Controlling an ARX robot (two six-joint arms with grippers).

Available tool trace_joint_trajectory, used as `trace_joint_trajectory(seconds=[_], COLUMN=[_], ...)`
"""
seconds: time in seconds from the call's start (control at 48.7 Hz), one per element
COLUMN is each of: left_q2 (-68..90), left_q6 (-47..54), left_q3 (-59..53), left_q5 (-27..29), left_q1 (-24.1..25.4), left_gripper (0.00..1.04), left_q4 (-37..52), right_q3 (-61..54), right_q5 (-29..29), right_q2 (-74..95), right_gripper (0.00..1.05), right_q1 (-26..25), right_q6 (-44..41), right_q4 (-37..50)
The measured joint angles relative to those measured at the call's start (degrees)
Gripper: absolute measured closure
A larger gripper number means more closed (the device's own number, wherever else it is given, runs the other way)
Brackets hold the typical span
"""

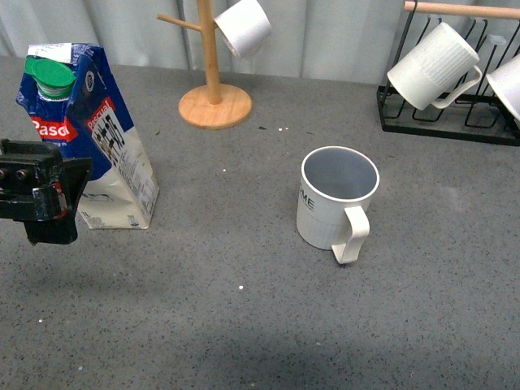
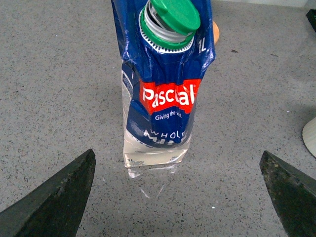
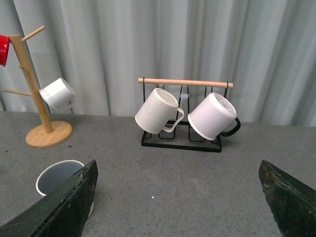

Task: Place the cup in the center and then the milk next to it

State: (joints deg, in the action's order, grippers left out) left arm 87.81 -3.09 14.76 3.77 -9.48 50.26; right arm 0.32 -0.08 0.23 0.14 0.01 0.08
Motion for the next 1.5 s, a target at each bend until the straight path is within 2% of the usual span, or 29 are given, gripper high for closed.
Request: trace_joint_trajectory(seconds=[0.329, 1.089, 1.13, 1.5], left_q2=[9.20, 17.59, 17.62, 17.53], left_q6=[-0.04, -2.25, -2.29, -3.19], left_q3=[3.17, 13.75, 13.77, 13.88], left_q5=[1.84, 2.69, 2.69, 2.67], left_q1=[-0.13, 3.48, 3.48, 3.21], left_gripper=[0.07, 0.07, 0.09, 0.60], left_q4=[3.48, 1.09, 1.07, 0.31], right_q3=[0.00, 0.00, 0.00, 0.00], right_q5=[0.00, 0.00, 0.00, 0.00], right_q2=[0.00, 0.00, 0.00, 0.00], right_gripper=[0.09, 0.09, 0.09, 0.09], right_q1=[0.00, 0.00, 0.00, 0.00], right_q6=[0.00, 0.00, 0.00, 0.00], right_q4=[0.02, 0.00, 0.00, 0.00])
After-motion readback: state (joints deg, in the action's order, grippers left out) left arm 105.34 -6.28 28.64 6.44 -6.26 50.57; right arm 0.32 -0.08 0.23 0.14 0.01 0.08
